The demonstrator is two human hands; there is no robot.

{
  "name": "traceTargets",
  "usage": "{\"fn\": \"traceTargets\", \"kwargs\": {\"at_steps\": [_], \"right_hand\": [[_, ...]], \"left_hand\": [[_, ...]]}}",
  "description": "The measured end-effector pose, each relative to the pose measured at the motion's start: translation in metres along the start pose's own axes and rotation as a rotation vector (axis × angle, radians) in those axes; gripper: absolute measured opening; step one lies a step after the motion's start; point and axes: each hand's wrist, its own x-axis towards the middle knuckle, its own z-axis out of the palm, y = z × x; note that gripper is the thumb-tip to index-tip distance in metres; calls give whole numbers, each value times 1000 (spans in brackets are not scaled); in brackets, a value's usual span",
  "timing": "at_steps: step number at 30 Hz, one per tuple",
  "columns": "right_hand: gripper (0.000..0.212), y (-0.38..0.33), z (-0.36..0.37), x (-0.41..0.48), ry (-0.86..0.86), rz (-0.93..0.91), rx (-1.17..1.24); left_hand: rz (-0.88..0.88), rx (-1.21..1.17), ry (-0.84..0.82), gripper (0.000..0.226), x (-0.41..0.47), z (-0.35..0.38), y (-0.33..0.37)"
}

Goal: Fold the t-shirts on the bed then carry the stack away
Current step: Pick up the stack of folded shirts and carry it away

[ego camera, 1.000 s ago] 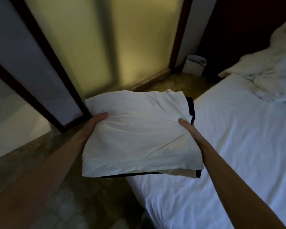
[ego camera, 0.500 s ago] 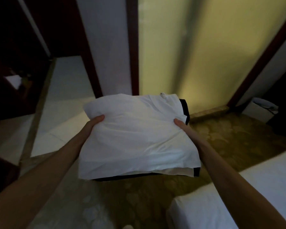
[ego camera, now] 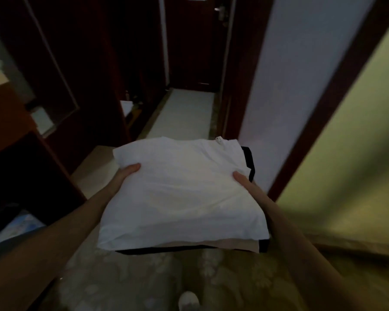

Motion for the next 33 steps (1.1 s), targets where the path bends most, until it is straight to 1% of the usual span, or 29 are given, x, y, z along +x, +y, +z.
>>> {"fn": "traceTargets", "kwargs": {"at_steps": [1, 2, 3, 4, 5, 6, 8, 9, 10, 12, 13, 14, 17, 18, 19, 20, 25, 26, 29, 30, 31, 32, 33], "right_hand": [[87, -6, 11, 23, -26, -20, -11], [85, -12, 22, 44, -35, -35, -33], [78, -19, 33, 64, -52, -33, -42], [66, -31, 48, 82, -64, -23, -47], [54, -40, 61, 103, -86, -9, -39], [47, -50, 74, 121, -123, 15, -34], [44, -65, 97, 155, -203, 22, -30], [46, -71, 108, 173, -226, 13, -49], [54, -79, 120, 190, -233, 4, -62], [75, -94, 145, 231, -240, -25, -112], [80, -100, 157, 253, -237, -34, -130], [86, -106, 168, 278, -244, -31, -137], [101, -119, 197, 355, -268, 32, -117], [113, -121, 205, 382, -272, 42, -106], [125, -126, 214, 406, -272, 48, -104], [131, -131, 222, 430, -276, 41, -88], [128, -166, 252, 537, -247, 23, -8], [124, -174, 256, 556, -248, 26, 2], [114, -196, 267, 619, -253, 42, 28], [114, -203, 270, 641, -250, 39, 34], [114, -211, 272, 665, -246, 37, 26], [115, -219, 274, 690, -244, 41, 17], [117, -227, 275, 718, -245, 42, 7]], "left_hand": [[8, -12, 1, 24, 11, -7, 7], [15, -16, 10, 29, 24, -18, 13], [34, 6, 27, 40, 35, -23, 21], [59, 9, 49, 39, 51, -37, 28], [72, -4, 84, 26, 64, -47, 37], [71, -18, 127, 18, 81, -59, 44], [28, -24, 192, 21, 110, -78, 60], [29, -15, 224, 23, 125, -88, 69], [39, -9, 248, 33, 139, -99, 76], [46, -29, 285, 69, 177, -125, 87], [37, -35, 296, 82, 196, -137, 93], [29, -36, 292, 79, 217, -149, 100], [23, -54, 250, 22, 285, -173, 118], [15, -50, 238, 16, 309, -180, 125], [9, -41, 229, 17, 333, -188, 135], [11, -28, 220, 19, 357, -195, 146], [-32, -12, 162, 24, 472, -221, 203], [-39, -6, 154, 29, 494, -224, 211], [-55, 14, 113, 67, 560, -232, 235], [-65, 20, 96, 74, 584, -234, 241], [-72, 7, 81, 71, 608, -234, 247], [-77, -15, 74, 59, 633, -235, 253], [-74, -39, 83, 43, 659, -234, 259]]}}
